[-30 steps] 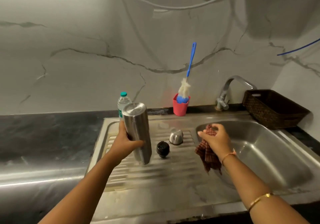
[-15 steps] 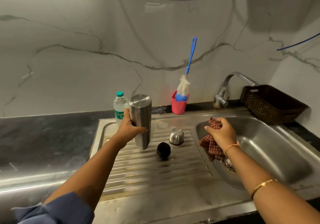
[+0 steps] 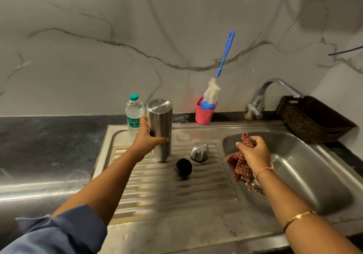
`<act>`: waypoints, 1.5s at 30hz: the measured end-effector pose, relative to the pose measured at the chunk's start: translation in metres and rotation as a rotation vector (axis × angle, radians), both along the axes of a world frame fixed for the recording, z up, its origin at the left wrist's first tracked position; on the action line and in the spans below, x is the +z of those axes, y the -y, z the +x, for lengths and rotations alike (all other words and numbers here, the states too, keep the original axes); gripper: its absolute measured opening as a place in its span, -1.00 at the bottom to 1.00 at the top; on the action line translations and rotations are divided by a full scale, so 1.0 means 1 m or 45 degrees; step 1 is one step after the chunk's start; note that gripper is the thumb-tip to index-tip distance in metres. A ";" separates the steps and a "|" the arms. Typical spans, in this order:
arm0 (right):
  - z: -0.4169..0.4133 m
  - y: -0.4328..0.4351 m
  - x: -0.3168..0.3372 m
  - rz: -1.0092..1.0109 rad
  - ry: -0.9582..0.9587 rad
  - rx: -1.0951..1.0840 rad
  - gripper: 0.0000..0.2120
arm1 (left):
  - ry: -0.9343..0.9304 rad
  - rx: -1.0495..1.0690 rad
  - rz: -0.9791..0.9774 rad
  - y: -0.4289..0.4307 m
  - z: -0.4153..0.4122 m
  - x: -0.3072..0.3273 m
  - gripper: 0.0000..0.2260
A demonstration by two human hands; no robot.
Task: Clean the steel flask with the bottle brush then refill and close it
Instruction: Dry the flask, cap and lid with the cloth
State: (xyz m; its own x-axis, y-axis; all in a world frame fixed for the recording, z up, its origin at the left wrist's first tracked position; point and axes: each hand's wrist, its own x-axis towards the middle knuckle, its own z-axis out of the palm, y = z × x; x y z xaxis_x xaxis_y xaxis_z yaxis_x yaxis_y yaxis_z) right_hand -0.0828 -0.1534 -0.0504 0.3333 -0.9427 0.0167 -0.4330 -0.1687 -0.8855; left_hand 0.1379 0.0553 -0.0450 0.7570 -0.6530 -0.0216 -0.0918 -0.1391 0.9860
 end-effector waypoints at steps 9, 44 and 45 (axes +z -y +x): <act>-0.001 0.002 -0.013 0.007 -0.055 -0.007 -0.68 | -0.017 -0.029 0.056 0.003 0.000 -0.005 -0.16; -0.069 0.048 -0.028 -0.095 -0.178 0.361 -0.86 | 0.802 -0.153 1.142 0.055 -0.118 -0.065 -0.56; -0.072 0.057 -0.028 -0.084 -0.148 0.368 -0.88 | 0.751 -0.151 1.115 0.059 -0.125 -0.063 -0.55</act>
State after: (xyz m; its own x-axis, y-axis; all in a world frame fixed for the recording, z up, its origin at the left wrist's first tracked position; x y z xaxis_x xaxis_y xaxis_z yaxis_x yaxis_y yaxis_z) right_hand -0.1544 -0.2104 -0.0782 0.5904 -0.8068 0.0211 -0.4561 -0.3551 -0.8160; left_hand 0.0127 -0.0037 -0.1079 0.7338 -0.6577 -0.1702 -0.5821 -0.7378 0.3417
